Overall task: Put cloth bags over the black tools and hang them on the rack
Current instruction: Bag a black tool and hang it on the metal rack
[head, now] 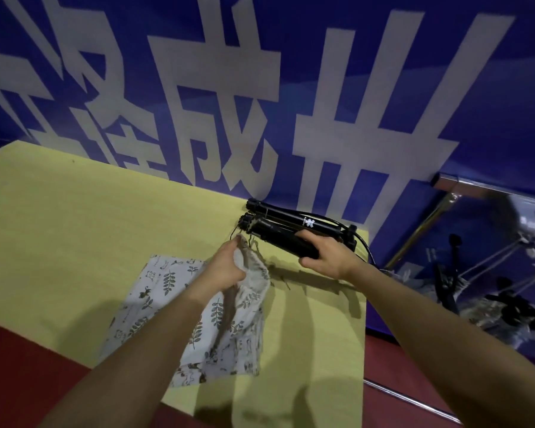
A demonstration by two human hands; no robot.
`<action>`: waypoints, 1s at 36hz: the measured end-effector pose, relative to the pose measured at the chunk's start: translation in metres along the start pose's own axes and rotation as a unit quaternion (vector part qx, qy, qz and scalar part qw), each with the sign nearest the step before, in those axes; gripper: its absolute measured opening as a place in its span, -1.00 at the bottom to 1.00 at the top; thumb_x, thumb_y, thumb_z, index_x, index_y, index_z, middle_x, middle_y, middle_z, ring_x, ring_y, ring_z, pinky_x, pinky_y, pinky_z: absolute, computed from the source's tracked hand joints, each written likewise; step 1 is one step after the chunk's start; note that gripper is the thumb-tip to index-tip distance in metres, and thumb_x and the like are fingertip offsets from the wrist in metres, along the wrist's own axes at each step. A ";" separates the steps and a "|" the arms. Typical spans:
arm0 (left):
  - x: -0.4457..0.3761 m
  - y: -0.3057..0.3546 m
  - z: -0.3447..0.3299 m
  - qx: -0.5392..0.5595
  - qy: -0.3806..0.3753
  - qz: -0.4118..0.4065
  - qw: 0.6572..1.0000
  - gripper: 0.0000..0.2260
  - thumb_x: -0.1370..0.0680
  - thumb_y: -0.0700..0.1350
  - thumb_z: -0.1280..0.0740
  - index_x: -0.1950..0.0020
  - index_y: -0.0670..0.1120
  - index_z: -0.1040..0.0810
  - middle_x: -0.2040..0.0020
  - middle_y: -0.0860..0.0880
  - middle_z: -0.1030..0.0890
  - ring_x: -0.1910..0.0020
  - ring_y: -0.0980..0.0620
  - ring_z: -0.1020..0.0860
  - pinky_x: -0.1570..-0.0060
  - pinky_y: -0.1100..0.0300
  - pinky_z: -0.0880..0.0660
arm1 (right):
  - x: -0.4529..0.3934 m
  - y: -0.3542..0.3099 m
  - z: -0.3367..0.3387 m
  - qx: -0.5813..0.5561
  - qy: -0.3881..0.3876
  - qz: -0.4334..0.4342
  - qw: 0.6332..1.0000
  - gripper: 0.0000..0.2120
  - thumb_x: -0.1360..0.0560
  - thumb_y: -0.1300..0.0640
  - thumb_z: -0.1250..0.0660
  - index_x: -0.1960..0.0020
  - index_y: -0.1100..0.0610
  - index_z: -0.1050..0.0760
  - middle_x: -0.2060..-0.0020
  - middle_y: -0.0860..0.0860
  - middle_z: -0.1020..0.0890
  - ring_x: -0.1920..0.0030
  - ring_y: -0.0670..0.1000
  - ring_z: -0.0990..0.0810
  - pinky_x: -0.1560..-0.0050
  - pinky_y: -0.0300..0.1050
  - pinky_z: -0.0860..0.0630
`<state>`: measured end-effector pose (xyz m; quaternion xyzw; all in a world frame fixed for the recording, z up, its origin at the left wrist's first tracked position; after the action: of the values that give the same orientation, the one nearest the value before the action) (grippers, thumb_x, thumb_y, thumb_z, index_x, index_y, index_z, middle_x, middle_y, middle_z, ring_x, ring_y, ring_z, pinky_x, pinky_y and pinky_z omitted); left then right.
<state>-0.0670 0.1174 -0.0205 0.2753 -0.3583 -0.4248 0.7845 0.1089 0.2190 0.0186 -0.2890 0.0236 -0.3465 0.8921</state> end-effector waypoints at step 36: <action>0.042 0.036 0.023 -0.286 -0.071 -0.082 0.952 -0.09 -0.40 -0.29 -0.43 -0.56 -0.09 0.09 -0.45 -0.03 -0.16 -0.29 -0.11 -0.40 -0.05 0.13 -0.55 | 0.027 -0.105 0.009 0.479 0.127 0.190 0.847 -0.52 -0.57 0.18 -0.20 -0.47 0.04 -0.21 -0.21 0.13 -0.47 -0.15 0.22 -0.46 -0.10 0.15 -0.39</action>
<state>-0.0520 0.0955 0.0337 0.0368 -0.2526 -0.5907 0.7655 0.0679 0.1439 0.0865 0.2311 0.0219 -0.1717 0.9574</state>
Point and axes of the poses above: each hand's wrist, its own x-axis away from the middle knuckle, its own z-axis out of the back of the hand, y = z × x, the point moved 9 cm from there along -x, towards the middle knuckle
